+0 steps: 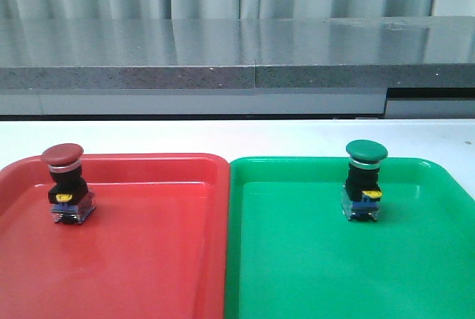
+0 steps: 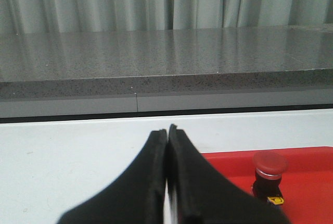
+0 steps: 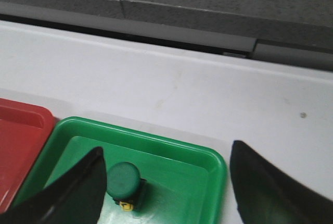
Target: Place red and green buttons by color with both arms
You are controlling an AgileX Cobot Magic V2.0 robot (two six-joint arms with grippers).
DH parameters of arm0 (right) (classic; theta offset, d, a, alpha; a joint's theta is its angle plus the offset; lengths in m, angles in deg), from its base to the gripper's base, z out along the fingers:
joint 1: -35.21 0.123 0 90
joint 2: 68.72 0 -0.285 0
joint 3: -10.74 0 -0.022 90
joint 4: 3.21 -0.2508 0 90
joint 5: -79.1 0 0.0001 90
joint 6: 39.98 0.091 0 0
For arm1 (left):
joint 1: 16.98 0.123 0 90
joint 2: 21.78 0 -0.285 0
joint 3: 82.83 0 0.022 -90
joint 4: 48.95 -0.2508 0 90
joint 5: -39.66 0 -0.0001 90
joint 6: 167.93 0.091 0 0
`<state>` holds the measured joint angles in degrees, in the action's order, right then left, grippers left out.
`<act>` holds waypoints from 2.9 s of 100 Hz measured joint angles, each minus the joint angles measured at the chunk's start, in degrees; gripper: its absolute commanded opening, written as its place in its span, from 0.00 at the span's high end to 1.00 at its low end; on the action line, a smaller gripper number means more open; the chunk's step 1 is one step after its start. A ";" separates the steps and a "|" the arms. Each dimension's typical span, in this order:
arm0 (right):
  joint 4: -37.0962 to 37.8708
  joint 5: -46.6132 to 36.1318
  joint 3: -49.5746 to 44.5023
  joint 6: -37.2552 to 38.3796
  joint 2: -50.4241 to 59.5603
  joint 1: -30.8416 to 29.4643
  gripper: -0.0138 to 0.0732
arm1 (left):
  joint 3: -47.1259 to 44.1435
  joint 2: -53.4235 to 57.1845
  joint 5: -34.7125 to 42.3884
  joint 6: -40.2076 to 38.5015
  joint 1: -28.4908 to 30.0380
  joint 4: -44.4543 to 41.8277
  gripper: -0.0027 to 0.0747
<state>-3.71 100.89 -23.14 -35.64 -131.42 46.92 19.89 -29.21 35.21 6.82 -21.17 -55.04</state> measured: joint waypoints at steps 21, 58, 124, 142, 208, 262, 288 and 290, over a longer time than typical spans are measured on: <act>0.50 1.39 -9.22 0.00 14.44 -2.75 0.26 | 0.00 0.00 0.00 0.00 0.00 0.00 0.99; 1.39 5.89 -16.44 0.00 35.16 -2.98 0.40 | 0.00 0.00 0.00 0.00 0.00 0.00 0.99; 1.62 6.02 -16.43 0.00 37.48 -2.98 0.92 | 0.00 0.00 0.00 0.00 0.00 0.00 0.99; 1.61 6.02 -16.43 0.00 37.48 -2.98 0.92 | 0.00 0.00 0.00 0.00 0.00 0.00 0.99; 1.61 -2.16 -20.71 0.00 40.18 -3.41 0.92 | 0.00 0.00 0.00 0.00 0.00 0.00 0.99; 1.51 -14.78 -41.26 0.00 55.49 -8.39 0.92 | 0.00 0.00 0.13 0.00 0.00 0.00 0.99; 1.42 -14.91 -44.86 0.00 55.49 -8.39 0.92 | 0.00 0.00 0.13 0.00 0.00 0.00 0.99; 1.42 -14.91 -44.86 0.00 55.49 -8.39 0.92 | 0.00 0.00 0.13 0.00 0.00 0.00 0.99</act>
<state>-2.29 85.97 -68.00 -35.64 -75.92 38.53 19.89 -29.21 35.34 6.82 -21.17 -55.04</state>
